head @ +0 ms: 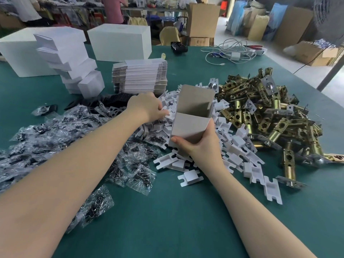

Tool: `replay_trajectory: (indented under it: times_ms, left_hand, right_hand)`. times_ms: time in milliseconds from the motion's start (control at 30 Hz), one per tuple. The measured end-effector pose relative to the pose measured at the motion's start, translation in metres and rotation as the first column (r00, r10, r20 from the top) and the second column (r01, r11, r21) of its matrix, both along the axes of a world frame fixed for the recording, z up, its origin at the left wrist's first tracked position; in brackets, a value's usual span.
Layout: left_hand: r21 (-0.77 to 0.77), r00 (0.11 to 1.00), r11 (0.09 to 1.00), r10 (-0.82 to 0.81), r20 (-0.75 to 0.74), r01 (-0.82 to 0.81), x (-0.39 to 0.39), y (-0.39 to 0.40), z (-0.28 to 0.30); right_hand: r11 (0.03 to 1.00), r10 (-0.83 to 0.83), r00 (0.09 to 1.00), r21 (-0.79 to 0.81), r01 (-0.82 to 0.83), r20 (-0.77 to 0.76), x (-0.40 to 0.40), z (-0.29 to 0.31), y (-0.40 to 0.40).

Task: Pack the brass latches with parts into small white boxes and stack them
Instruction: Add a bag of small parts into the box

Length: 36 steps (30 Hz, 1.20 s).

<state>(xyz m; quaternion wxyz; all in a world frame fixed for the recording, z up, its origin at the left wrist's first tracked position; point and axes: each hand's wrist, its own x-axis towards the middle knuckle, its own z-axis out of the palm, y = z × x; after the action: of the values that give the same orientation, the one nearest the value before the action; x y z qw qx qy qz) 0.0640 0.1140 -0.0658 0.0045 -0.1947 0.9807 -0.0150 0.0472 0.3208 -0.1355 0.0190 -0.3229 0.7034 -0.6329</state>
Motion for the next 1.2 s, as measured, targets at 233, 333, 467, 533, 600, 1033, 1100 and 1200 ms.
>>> replay_trajectory:
  times_ms: [233, 333, 467, 533, 600, 1033, 1100, 1200]
  left_hand:
    - [0.403, 0.951, 0.914, 0.161, -0.265, -0.043, -0.004, -0.008, -0.010]
    - [0.519, 0.839, 0.854, 0.301, -0.453, -0.027, -0.002, -0.011, -0.005]
    - [0.677, 0.668, 0.731, 0.463, -0.582, 0.082, 0.001, -0.019, 0.013]
    - [0.785, 0.649, 0.601, 0.540, -0.536, 0.148, 0.004, -0.020, 0.022]
    - [0.876, 0.615, 0.427, 0.636, -0.466, 0.223, 0.010, -0.014, 0.036]
    - [0.034, 0.593, 0.675, -0.622, -0.512, 0.737, 0.037, 0.069, 0.105]
    - [0.011, 0.629, 0.674, -0.684, -0.370, 0.739, 0.030, 0.067, 0.097]
    - [0.039, 0.627, 0.647, -0.719, -0.300, 0.761, 0.025, 0.071, 0.087]
  right_hand:
    - [1.000, 0.003, 1.000, 0.004, -0.003, 0.012, 0.000, 0.000, 0.000]
    - [1.000, 0.006, 1.000, 0.011, -0.006, 0.021, 0.000, 0.000, 0.000]
    - [1.000, 0.017, 0.998, 0.006, -0.018, 0.057, 0.000, 0.000, 0.000]
    - [1.000, 0.023, 0.998, 0.001, -0.024, 0.065, 0.000, 0.000, 0.000]
    - [1.000, 0.024, 0.998, -0.002, -0.024, 0.065, 0.000, 0.001, 0.001]
    - [0.998, 0.046, 0.997, -0.043, -0.043, 0.066, 0.004, 0.003, 0.002]
    - [0.999, 0.037, 0.997, -0.042, -0.034, 0.073, 0.004, 0.004, 0.002]
    - [0.999, 0.045, 0.996, -0.025, -0.043, 0.071, 0.005, 0.006, 0.001]
